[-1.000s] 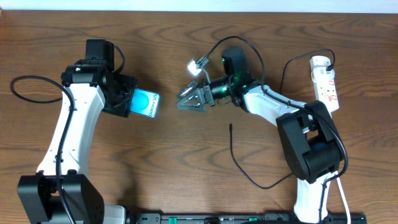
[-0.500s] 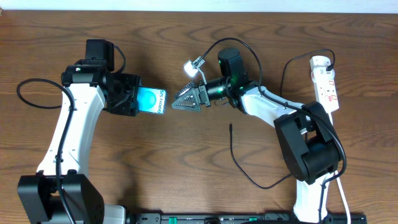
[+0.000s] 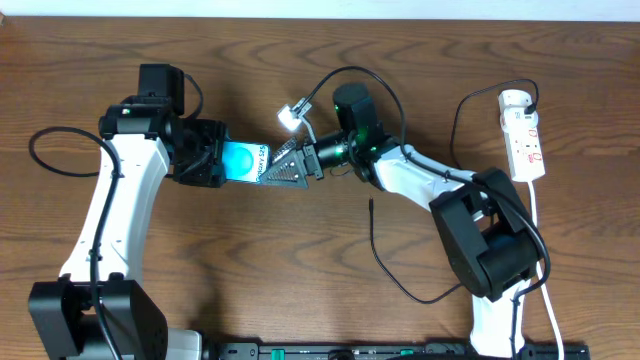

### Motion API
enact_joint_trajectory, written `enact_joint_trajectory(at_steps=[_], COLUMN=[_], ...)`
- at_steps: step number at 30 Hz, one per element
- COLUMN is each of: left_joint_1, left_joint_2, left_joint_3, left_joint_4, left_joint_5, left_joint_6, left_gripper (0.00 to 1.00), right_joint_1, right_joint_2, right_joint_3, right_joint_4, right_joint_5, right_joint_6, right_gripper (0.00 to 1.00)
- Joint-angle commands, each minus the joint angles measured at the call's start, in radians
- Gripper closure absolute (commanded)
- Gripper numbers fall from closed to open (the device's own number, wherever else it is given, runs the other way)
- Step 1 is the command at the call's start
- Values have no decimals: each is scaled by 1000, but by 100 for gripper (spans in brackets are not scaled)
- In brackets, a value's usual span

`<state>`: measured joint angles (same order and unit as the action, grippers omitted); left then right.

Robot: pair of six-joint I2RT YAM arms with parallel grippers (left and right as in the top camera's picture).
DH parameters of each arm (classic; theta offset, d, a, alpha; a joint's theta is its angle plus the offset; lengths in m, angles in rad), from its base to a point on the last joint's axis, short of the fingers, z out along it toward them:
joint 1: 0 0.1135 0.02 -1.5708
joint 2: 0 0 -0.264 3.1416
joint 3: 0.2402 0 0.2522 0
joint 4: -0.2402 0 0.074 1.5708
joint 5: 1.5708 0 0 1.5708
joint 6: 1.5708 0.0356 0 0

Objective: Plug charger to phone and switch on socket

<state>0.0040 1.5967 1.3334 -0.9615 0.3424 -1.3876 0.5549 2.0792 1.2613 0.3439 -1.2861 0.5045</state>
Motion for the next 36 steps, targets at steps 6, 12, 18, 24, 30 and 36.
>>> enact_joint_trajectory(at_steps=[6,12,18,24,30,36], left_joint_1=[-23,-30,-58,-63,-63,-63], left_joint_2=[-14,-14,-14,-14,-14,-14], left_joint_3=[3,3,3,3,3,3], left_joint_4=[-3,-10,-10,-10,-10,-10], left_joint_5=[13,17,17,25,39,39], left_joint_6=[-6,-5,-6,-6,-6,-6], left_gripper=[93,92,93,93,93,93], right_joint_1=[30,42,50,51,51,51], right_joint_2=[1,1,1,1,1,1], right_joint_3=[18,18,18,18,18,18], right_joint_4=[13,16,42,42,42,42], right_joint_5=[42,62,65,78,111,161], right_joint_6=[22,21,22,23,58,120], right_gripper=[2,2,3,11,16,16])
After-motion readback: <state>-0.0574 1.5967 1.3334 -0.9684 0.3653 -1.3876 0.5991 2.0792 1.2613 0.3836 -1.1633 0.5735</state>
